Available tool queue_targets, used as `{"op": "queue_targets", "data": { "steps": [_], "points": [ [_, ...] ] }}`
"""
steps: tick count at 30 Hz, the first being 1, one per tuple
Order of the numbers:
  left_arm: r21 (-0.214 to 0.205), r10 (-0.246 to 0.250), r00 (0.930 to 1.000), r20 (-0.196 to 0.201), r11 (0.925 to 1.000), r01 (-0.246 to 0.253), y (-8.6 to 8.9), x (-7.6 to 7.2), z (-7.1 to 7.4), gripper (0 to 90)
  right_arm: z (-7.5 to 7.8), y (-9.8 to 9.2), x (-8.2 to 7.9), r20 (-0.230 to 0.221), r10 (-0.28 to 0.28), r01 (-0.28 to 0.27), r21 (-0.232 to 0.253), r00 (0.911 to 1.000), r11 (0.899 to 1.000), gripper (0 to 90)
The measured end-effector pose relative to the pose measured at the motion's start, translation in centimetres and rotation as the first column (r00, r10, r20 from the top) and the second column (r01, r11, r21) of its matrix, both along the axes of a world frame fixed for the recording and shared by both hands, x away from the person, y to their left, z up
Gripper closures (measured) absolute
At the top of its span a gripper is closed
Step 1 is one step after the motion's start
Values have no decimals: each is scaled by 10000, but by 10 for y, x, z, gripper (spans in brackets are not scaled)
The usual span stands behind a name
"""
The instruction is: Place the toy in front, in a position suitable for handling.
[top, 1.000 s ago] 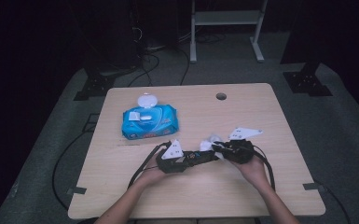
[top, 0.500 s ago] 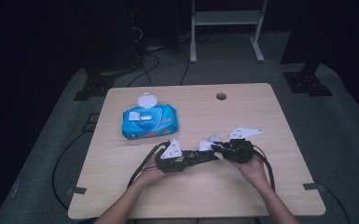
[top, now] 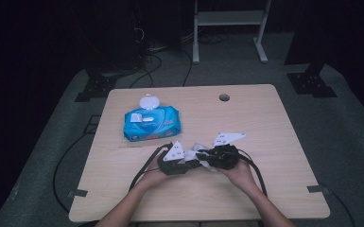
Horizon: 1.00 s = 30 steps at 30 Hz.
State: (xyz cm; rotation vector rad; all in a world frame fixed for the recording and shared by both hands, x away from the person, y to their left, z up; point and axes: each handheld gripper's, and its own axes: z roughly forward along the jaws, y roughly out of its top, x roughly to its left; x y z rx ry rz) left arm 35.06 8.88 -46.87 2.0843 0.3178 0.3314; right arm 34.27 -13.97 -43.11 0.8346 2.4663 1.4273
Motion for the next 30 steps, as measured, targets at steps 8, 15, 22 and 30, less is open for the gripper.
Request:
{"op": "queue_targets", "data": {
  "steps": [8,15,22,30],
  "points": [
    [47,7,10000,48,10000,-7,1,0,1,640,2,-54,5,298,-1554,1566,-473,9874,9865,796],
    [47,40,10000,56,10000,-40,1,0,1,639,0,-33,0,213,-866,870,-188,9960,9960,794],
    [54,93,9999,108,9999,-93,4,1,2,638,1,-44,4,348,-1234,1246,-365,9918,9915,794],
    [145,134,9998,135,9998,-136,5,1,3,635,-2,-59,6,44,-1675,1675,61,9859,9859,795]
  ]
}}
